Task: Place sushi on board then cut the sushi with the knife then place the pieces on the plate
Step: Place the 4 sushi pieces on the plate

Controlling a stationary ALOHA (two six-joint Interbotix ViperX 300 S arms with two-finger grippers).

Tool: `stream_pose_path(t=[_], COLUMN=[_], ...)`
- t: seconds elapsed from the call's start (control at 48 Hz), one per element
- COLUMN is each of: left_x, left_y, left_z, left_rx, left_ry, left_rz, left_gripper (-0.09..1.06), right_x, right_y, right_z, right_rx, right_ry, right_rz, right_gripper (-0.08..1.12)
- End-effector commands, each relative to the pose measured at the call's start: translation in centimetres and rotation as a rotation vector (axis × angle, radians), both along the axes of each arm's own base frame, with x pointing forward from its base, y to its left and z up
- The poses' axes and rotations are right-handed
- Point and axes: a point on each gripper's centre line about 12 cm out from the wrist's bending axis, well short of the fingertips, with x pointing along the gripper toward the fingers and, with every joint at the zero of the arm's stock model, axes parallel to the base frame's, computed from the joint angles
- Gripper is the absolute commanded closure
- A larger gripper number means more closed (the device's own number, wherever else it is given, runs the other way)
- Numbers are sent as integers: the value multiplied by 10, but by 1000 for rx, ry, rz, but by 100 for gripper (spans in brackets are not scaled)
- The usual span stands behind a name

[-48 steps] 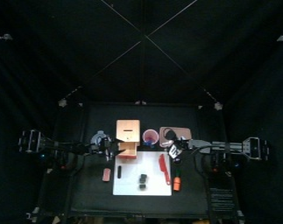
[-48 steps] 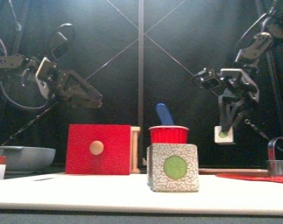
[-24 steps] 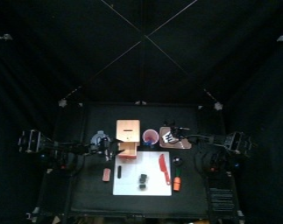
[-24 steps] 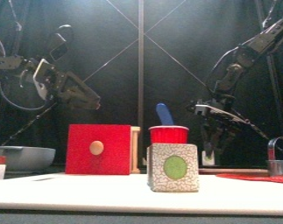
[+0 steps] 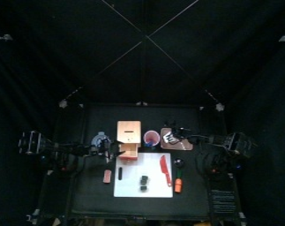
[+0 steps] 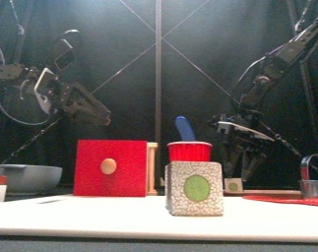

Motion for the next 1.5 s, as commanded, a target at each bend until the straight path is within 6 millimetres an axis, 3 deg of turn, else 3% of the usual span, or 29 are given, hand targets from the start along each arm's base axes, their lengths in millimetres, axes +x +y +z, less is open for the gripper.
stream_pose_path(t=[0.021, 0.25, 0.375, 0.479, 0.729, 0.875, 1.5], left_x=[6, 14, 19, 22, 22, 21, 19], left_y=[1, 3, 7, 8, 8, 8, 8], left_z=[11, 20, 28, 27, 24, 24, 21], left_rx=[1, 2, -14, -20, -33, -34, -45], left_ry=[-38, -69, -97, -96, -89, -89, -79], left_rz=[4, 9, 38, 45, 53, 56, 66], left_gripper=[9, 9, 9, 9, 9, 9, 9], right_x=[6, 40, 59, 88, 138, 155, 162], right_y=[36, 121, 147, 167, 187, 194, 200], right_z=[16, 28, 31, 34, 17, 7, -3], right_rx=[-7, -36, -20, -51, -74, -71, -54], right_ry=[4, -68, -97, -166, -166, -160, -144], right_rz=[125, 459, 538, 638, 739, 766, 783], right_gripper=[16, 16, 16, 16, 16, 16, 15])
